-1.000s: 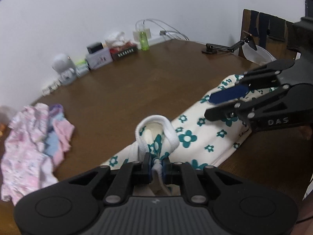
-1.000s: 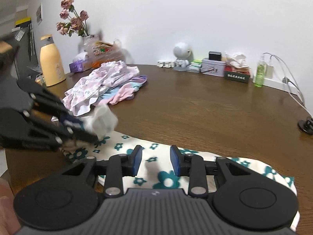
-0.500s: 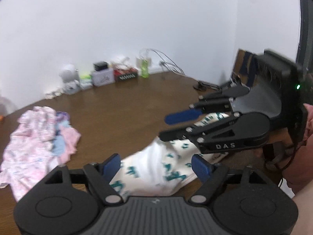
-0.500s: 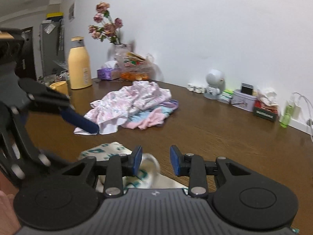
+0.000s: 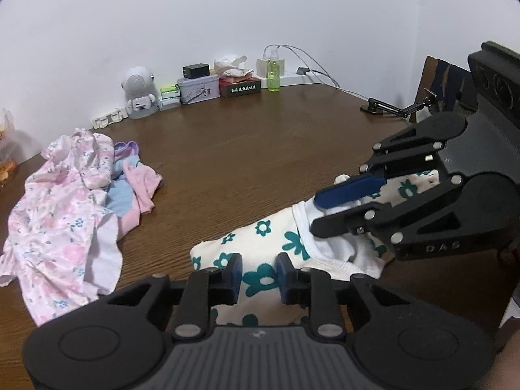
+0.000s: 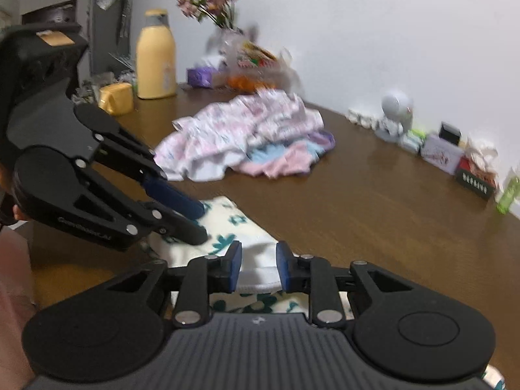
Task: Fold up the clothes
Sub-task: 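Carry the lifted strip end with the right tool over toward the left tool, then lay the strip end onto the white-lined end and open the right tool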
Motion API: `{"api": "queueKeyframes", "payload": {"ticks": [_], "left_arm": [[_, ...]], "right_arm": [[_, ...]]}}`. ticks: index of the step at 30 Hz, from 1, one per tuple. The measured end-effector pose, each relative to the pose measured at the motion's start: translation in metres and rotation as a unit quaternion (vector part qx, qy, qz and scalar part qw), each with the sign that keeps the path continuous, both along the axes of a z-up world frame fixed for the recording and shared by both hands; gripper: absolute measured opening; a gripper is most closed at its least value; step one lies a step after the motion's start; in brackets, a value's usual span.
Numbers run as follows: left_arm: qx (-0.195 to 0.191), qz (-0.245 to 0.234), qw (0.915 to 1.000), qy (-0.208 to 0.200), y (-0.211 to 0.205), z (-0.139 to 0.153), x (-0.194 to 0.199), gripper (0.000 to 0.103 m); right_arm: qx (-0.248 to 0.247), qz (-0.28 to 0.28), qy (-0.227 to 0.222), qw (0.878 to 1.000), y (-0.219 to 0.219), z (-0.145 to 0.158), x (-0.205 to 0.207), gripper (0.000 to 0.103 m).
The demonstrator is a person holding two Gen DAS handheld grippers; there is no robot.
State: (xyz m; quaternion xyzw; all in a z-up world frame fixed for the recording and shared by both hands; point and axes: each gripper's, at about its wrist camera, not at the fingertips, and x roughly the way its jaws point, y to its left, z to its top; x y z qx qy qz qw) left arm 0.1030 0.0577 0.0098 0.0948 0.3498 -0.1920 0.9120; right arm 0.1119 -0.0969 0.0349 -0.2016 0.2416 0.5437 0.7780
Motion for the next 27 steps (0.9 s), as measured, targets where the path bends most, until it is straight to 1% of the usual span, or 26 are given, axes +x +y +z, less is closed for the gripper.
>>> {"api": "queueKeyframes", "payload": {"ticks": [4, 8, 11, 15, 17, 19, 21, 22, 25, 27], "left_arm": [[-0.014, 0.002, 0.9999, 0.004, 0.003, -0.008, 0.004, 0.022], [-0.011, 0.000, 0.9999, 0.000, 0.002, -0.011, 0.003, 0.022], [-0.015, 0.002, 0.9999, 0.001, 0.002, -0.011, 0.004, 0.022], [-0.017, 0.004, 0.9998, 0.002, 0.002, -0.011, 0.004, 0.022], [-0.018, 0.005, 0.9998, 0.003, 0.002, -0.009, 0.005, 0.023], [-0.026, 0.009, 0.9996, 0.003, 0.004, -0.006, 0.003, 0.024], [-0.038, 0.012, 0.9992, -0.006, 0.008, 0.001, -0.002, 0.030], [-0.043, 0.012, 0.9989, -0.013, 0.010, 0.005, -0.007, 0.032], [-0.036, 0.003, 0.9990, -0.026, 0.014, 0.012, -0.021, 0.032], [-0.027, -0.004, 0.9992, -0.028, 0.014, 0.013, -0.026, 0.031]], "right_arm": [[-0.016, -0.014, 0.015, 1.000, 0.005, -0.018, 0.008, 0.023], [-0.015, -0.017, 0.029, 0.999, 0.004, -0.026, 0.013, 0.023], [-0.013, -0.016, 0.030, 0.999, 0.001, -0.024, 0.013, 0.023], [0.005, -0.012, 0.027, 1.000, -0.007, -0.010, 0.010, 0.024], [0.007, 0.001, 0.018, 1.000, -0.007, -0.001, 0.004, 0.024], [-0.010, 0.017, 0.004, 1.000, 0.001, -0.001, -0.001, 0.024], [-0.036, 0.021, -0.001, 0.999, 0.012, -0.009, -0.001, 0.024], [-0.043, 0.020, 0.003, 0.999, 0.016, -0.013, 0.002, 0.023], [-0.037, 0.012, 0.022, 0.999, 0.018, -0.014, 0.013, 0.023], [-0.034, 0.012, 0.004, 0.999, 0.016, -0.008, 0.011, 0.023]]}}
